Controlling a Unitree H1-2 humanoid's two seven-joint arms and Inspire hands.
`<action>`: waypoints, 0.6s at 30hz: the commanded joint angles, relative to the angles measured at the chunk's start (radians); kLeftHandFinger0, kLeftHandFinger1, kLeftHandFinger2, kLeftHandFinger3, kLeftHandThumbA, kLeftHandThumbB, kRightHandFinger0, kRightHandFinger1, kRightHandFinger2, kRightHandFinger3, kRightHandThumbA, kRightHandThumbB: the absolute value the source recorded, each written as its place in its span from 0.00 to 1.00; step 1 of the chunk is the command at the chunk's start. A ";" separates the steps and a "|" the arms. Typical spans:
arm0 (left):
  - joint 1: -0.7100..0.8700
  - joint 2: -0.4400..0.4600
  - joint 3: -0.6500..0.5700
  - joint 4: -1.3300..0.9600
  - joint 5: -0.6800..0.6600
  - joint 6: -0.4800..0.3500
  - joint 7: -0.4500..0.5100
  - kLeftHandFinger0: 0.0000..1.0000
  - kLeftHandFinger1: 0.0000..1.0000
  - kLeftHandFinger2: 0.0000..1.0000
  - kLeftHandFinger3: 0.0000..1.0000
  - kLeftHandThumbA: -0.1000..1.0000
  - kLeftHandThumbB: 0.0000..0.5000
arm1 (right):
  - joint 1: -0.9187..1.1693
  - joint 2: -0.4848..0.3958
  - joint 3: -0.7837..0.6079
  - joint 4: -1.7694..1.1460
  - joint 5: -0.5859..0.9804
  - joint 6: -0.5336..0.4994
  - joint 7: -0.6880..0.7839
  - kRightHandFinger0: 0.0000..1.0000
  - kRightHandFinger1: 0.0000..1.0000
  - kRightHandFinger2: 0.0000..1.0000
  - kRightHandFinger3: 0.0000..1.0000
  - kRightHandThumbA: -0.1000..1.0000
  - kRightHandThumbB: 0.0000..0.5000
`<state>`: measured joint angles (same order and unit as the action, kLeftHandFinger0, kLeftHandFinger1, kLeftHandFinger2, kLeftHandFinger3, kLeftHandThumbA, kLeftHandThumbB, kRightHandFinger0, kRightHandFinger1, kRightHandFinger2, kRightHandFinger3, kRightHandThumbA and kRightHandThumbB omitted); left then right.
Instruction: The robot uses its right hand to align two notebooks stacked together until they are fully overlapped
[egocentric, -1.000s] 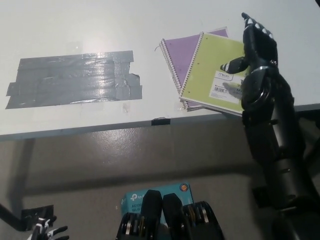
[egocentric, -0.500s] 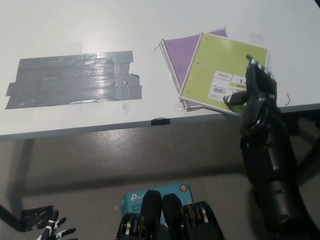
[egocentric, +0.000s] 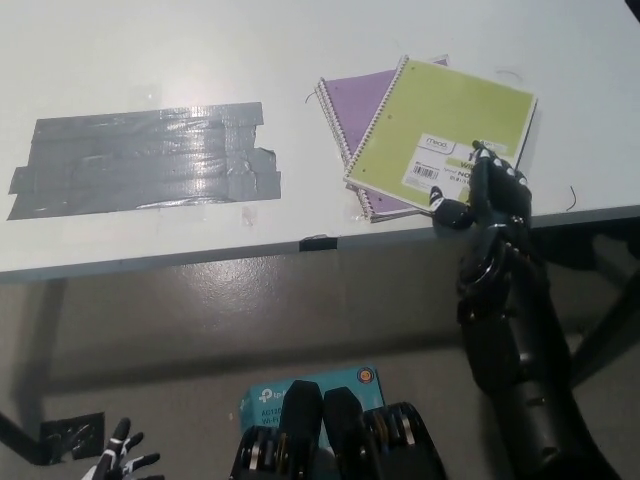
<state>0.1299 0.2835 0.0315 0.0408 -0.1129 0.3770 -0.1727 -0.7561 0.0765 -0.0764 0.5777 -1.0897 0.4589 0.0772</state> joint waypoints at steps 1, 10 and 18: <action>-0.010 0.023 -0.003 -0.010 0.014 -0.024 -0.015 0.68 0.78 0.85 1.00 1.00 1.00 | -0.005 -0.021 0.071 -0.019 -0.059 0.011 0.013 1.00 1.00 1.00 1.00 1.00 0.53; -0.019 0.031 -0.022 -0.026 0.042 -0.021 -0.023 0.65 0.75 0.87 1.00 1.00 1.00 | 0.006 -0.240 0.364 -0.007 -0.156 0.011 0.103 1.00 1.00 1.00 1.00 1.00 0.68; -0.022 0.028 -0.028 -0.011 0.047 -0.036 -0.029 0.65 0.74 0.85 1.00 1.00 1.00 | 0.040 -0.306 0.486 0.010 -0.115 0.011 0.085 1.00 1.00 1.00 1.00 1.00 0.73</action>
<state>0.1153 0.2847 0.0084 0.0413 -0.0823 0.3701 -0.1865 -0.7250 -0.2131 0.3734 0.5812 -1.1964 0.4595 0.1490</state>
